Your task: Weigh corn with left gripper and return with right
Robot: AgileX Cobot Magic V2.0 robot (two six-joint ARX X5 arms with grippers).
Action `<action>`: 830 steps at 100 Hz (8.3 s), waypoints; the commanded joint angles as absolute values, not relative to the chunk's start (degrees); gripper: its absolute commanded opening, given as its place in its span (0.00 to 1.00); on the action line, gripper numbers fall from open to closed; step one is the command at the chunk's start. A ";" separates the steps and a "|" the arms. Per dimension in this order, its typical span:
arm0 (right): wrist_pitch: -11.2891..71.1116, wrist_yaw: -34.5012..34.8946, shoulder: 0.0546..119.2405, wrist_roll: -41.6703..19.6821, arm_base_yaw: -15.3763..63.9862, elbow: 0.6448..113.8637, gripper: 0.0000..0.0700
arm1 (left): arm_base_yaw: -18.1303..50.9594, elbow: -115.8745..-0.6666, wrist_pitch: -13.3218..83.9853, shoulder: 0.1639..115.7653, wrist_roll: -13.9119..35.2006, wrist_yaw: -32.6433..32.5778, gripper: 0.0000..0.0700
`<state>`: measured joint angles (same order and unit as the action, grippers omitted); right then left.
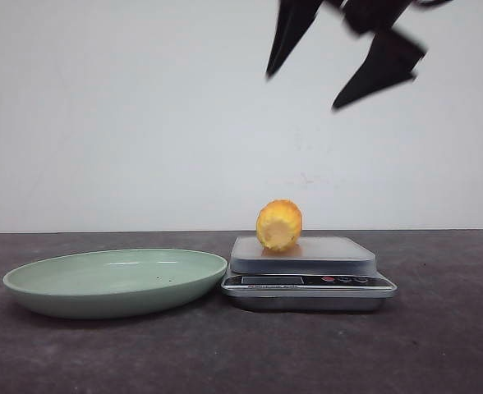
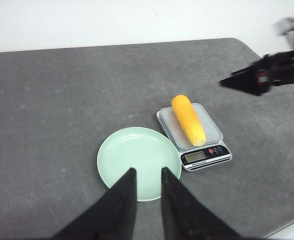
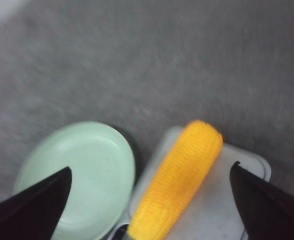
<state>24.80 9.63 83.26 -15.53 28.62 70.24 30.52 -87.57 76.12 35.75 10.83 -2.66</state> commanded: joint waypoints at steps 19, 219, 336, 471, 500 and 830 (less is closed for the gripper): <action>25.91 8.58 96.07 -19.20 29.56 75.13 0.89 | 30.81 -88.38 79.61 36.27 10.09 -2.68 0.08; 14.63 16.47 115.07 -45.10 46.41 77.73 0.01 | 30.81 -88.38 81.58 36.25 12.95 -2.63 0.08; 24.97 -20.93 69.80 -8.56 52.36 79.55 0.01 | 30.81 -88.33 82.74 36.14 12.27 -4.99 0.08; 45.50 -29.21 21.10 -5.13 51.68 56.55 0.01 | 30.81 -88.36 82.63 36.18 13.08 -4.95 0.08; 25.41 -27.00 4.64 -5.19 30.44 28.67 0.01 | 30.81 -88.36 82.63 36.18 13.08 -4.95 0.08; 9.02 1.50 0.23 -3.42 7.31 0.80 0.01 | 4.32 -0.75 2.98 0.16 6.83 -0.47 0.10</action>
